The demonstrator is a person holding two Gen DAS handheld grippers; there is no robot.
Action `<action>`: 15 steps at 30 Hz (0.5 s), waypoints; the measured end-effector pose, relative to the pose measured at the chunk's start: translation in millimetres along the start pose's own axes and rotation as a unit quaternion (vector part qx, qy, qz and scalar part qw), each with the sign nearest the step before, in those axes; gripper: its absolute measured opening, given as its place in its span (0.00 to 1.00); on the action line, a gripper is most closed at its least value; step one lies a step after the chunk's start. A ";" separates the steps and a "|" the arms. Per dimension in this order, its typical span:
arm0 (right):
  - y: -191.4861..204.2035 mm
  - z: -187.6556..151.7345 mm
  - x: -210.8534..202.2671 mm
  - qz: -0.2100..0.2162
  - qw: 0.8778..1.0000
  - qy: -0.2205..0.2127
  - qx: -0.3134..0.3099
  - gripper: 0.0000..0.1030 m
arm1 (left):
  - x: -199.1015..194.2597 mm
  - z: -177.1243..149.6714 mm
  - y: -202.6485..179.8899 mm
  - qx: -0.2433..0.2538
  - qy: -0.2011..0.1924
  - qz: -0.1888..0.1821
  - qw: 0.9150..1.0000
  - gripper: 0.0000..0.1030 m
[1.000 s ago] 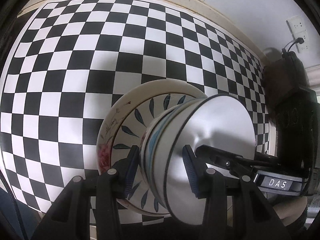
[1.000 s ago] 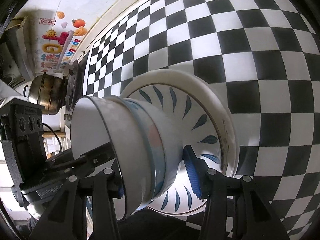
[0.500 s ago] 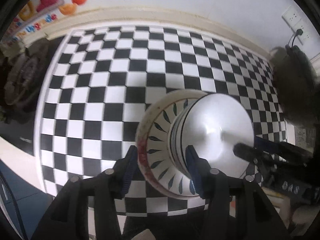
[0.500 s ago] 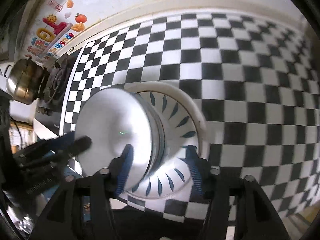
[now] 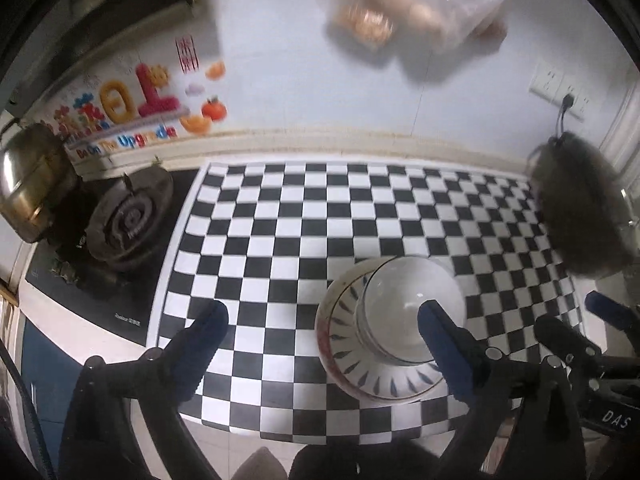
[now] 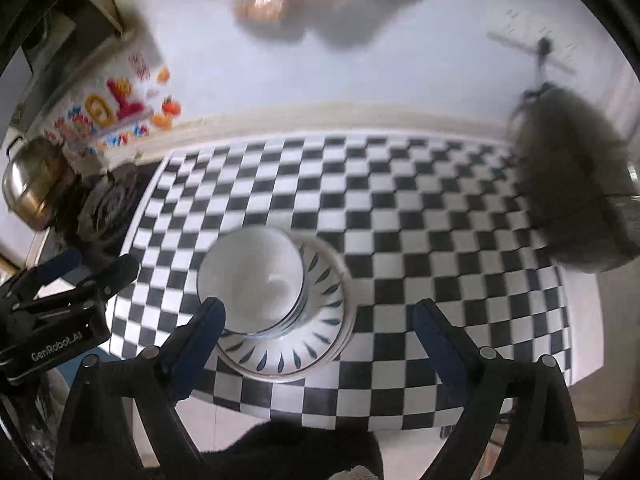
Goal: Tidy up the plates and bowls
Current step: 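Open both grippers and lift them away from the bowls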
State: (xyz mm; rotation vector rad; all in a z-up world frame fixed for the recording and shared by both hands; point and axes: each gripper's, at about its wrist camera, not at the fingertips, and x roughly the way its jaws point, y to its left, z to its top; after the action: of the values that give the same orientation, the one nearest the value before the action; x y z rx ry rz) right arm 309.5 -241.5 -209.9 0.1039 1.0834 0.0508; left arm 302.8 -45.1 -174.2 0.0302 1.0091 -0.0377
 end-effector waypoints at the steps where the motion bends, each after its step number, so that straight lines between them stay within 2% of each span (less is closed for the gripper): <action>1: -0.4 0.8 -8.4 -0.008 1.000 -0.010 0.000 0.95 | -9.5 0.5 -0.8 0.002 -0.011 0.002 1.000 0.95; 9: -6.0 -8.2 -90.1 -0.016 0.997 -0.078 -0.003 0.96 | -76.2 -11.0 -21.5 0.006 -0.053 0.002 0.999 0.95; 15: -15.7 -36.5 -154.3 -0.015 0.992 -0.121 0.000 0.97 | -130.8 -35.6 -32.9 -0.010 -0.083 0.003 0.997 0.95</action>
State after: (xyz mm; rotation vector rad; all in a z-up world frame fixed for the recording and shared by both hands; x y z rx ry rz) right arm 204.9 -269.2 -92.9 0.0913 0.8416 0.0116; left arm 201.6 -74.1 -82.6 0.0115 0.8435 -0.0249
